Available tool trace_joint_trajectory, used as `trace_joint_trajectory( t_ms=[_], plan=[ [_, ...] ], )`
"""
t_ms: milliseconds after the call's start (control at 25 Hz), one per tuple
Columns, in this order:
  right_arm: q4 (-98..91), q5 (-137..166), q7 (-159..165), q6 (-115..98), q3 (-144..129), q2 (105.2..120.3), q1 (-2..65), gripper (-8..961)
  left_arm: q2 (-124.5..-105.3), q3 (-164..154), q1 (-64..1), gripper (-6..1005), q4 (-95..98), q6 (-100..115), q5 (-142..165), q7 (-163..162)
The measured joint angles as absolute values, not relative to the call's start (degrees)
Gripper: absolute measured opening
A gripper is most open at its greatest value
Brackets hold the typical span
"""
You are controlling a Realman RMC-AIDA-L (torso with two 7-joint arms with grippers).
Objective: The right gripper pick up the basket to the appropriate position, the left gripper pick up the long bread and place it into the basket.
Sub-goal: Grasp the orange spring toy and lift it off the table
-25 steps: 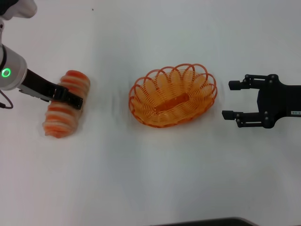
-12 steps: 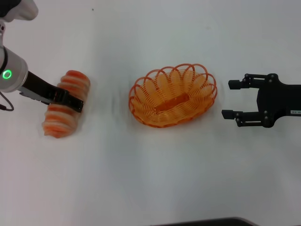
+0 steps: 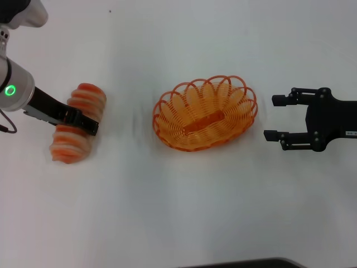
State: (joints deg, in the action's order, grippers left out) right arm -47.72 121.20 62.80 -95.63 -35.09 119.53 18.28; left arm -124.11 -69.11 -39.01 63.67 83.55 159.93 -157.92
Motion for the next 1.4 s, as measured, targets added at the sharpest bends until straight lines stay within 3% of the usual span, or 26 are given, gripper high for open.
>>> trace_joint_trajectory(
  t_ms=[560, 760, 1400],
  plan=[
    [-47.94, 121.01, 62.97, -95.73, -35.06, 119.53, 18.22, 791, -123.92, -69.18, -39.05, 836, 64.03, 84.27, 160.14, -157.45],
    [-47.86, 121.17, 62.99, -95.73, -35.01, 119.53, 18.19, 792, -123.92, -69.17, -39.12, 666, 63.91, 84.29, 160.14, -157.41],
    [-47.85, 121.20, 63.10, -95.80, -34.96, 119.53, 18.19, 791, -123.93, -68.74, -39.11, 515, 64.89, 85.62, 159.47, -156.25]
  ],
)
